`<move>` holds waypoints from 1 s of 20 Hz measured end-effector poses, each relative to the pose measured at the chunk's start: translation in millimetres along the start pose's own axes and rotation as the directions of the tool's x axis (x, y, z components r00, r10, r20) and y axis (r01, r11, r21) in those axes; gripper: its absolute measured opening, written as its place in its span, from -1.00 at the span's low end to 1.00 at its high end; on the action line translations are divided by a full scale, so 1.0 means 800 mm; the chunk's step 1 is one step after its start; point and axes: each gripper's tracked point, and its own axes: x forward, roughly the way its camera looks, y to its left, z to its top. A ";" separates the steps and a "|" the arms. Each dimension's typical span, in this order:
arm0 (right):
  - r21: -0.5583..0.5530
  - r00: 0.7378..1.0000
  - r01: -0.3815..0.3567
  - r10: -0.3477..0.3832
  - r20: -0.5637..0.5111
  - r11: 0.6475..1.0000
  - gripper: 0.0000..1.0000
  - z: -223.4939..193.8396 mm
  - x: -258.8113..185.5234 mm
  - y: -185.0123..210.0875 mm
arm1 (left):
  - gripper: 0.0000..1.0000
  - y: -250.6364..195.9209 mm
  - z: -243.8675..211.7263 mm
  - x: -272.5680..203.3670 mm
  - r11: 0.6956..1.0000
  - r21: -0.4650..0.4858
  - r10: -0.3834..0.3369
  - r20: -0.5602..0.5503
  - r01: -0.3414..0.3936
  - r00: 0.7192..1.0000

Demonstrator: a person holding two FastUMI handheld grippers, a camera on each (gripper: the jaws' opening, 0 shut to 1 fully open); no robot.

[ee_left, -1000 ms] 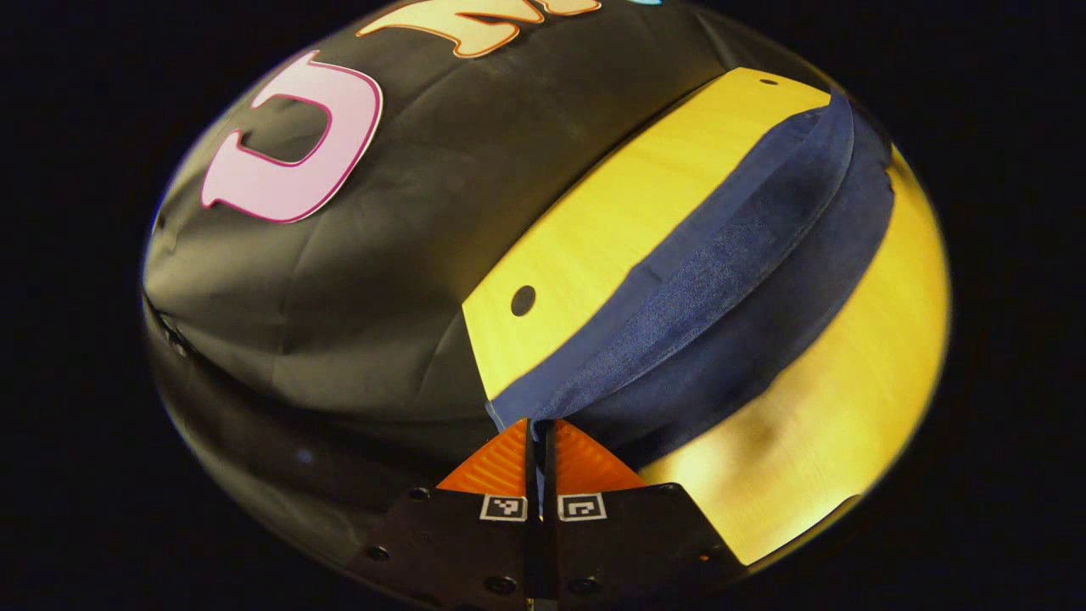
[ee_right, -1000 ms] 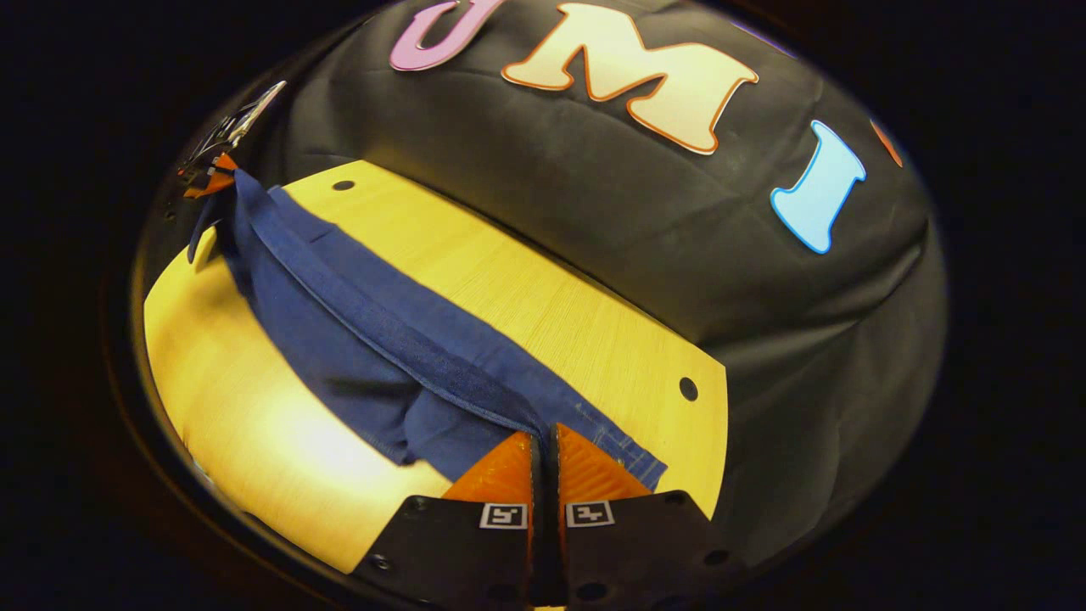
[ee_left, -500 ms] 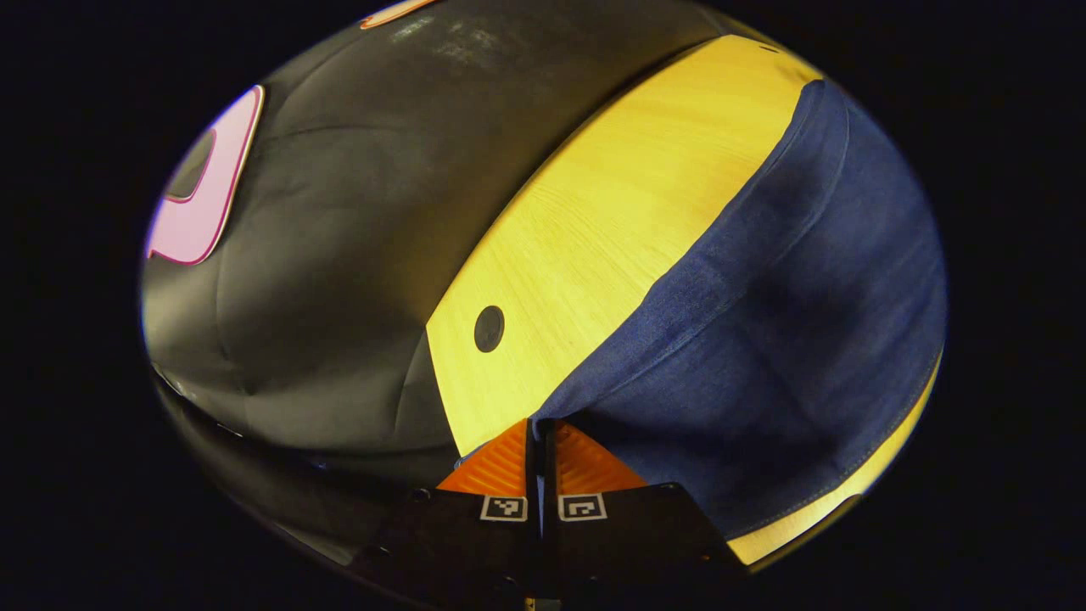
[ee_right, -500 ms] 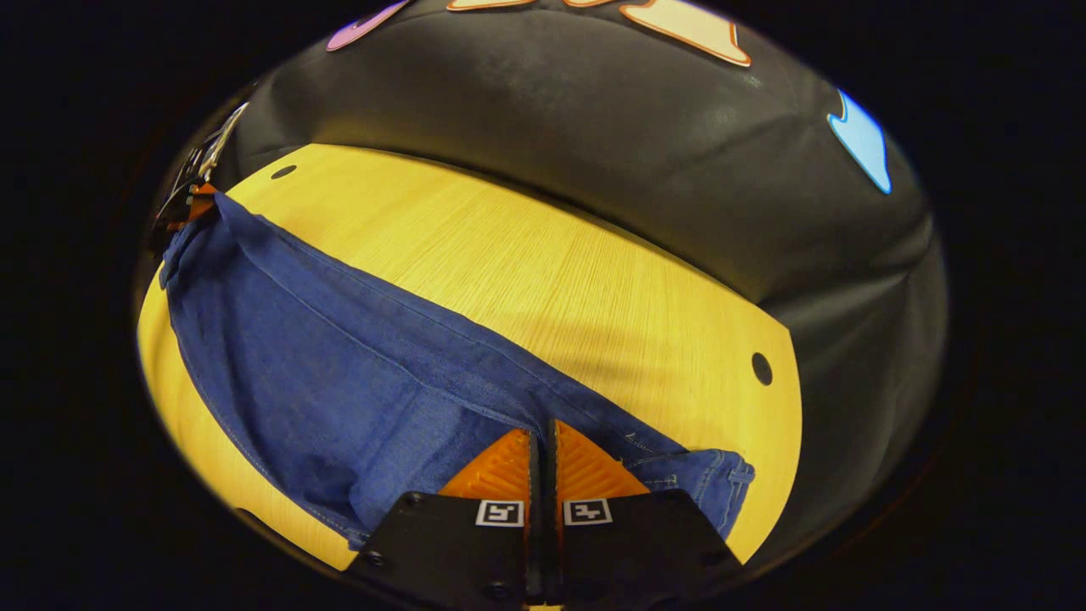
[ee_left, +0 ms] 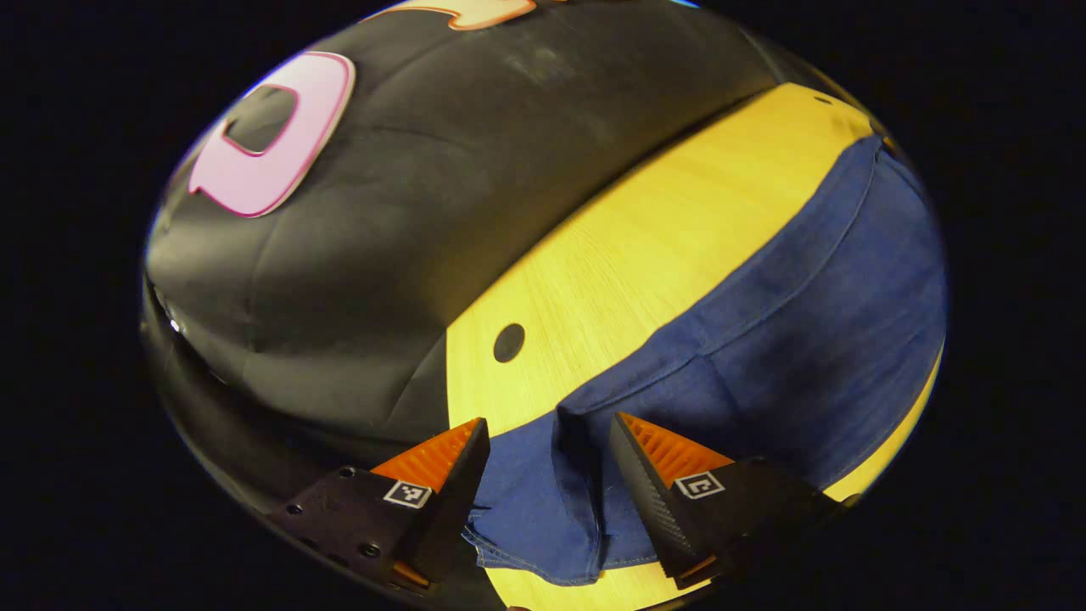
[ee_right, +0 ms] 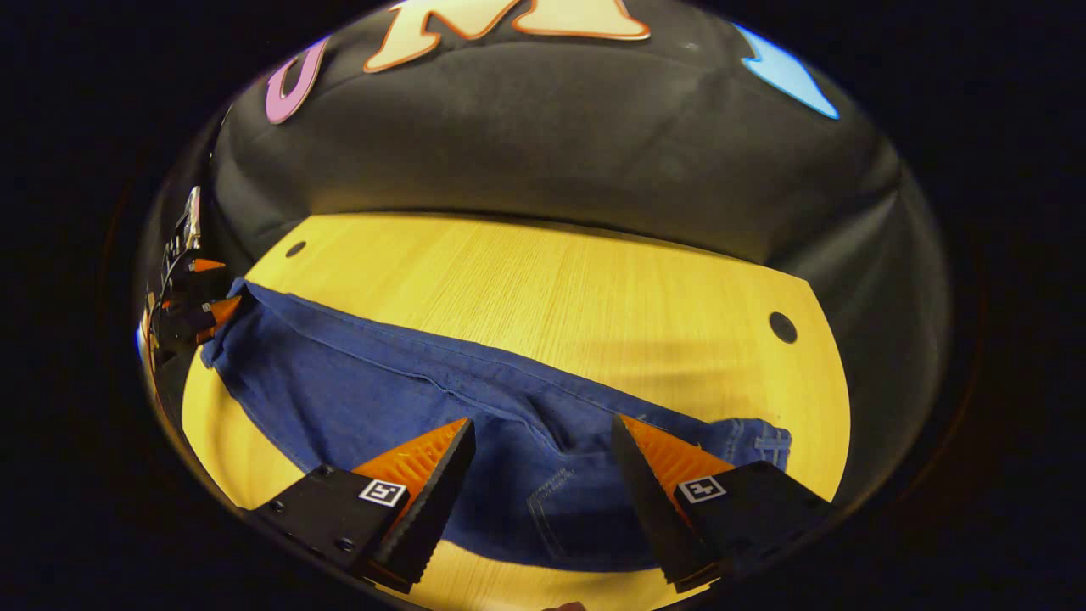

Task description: Grasp the waist and the cuffs of the jeans and fold them to make the two legs overlap; first hold the waist and fold one-third of the jeans toward the cuffs, then hold the cuffs and fold the remaining one-third in the same direction to finish folding.

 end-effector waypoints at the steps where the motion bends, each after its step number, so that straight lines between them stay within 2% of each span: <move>1: 0.020 1.000 0.011 -0.011 0.015 1.000 1.00 -0.001 -0.017 -0.019 | 0.77 0.003 0.004 -0.006 0.999 -0.035 -0.005 0.015 0.006 1.000; 3: 0.052 0.998 0.051 -0.053 0.032 0.997 0.99 -0.010 -0.053 -0.063 | 0.86 0.009 0.014 -0.013 0.993 -0.113 -0.012 0.048 0.017 0.999; 6: 0.109 0.992 0.126 -0.127 -0.004 0.986 1.00 -0.049 -0.085 -0.144 | 0.87 0.007 0.014 -0.005 0.971 -0.239 -0.007 0.089 0.028 0.996; 10: 0.180 0.981 0.184 -0.169 -0.095 0.966 0.97 -0.118 -0.082 -0.218 | 0.89 0.014 0.029 -0.005 0.919 -0.393 0.024 0.111 0.022 0.994; 14: 0.256 0.982 0.164 -0.134 -0.130 0.953 0.96 -0.154 -0.065 -0.230 | 0.89 0.016 0.029 0.003 0.877 -0.480 0.052 0.127 0.016 0.991; 15: 0.267 0.983 0.158 -0.125 -0.135 0.951 1.00 -0.158 -0.060 -0.230 | 0.89 0.018 0.027 0.001 0.869 -0.494 0.064 0.125 0.006 0.990; 16: 0.281 0.983 0.151 -0.114 -0.143 0.948 0.96 -0.162 -0.054 -0.229 | 0.89 0.025 0.029 -0.003 0.857 -0.515 0.086 0.120 -0.012 0.989; 19: 0.309 0.984 0.137 -0.095 -0.148 0.941 1.00 -0.173 -0.035 -0.225 | 0.89 0.034 0.020 -0.039 0.818 -0.573 0.144 0.111 -0.055 0.983; 20: 0.312 0.985 0.135 -0.093 -0.146 0.941 0.93 -0.174 -0.032 -0.224 | 0.89 0.036 0.016 -0.048 0.808 -0.585 0.154 0.108 -0.062 0.982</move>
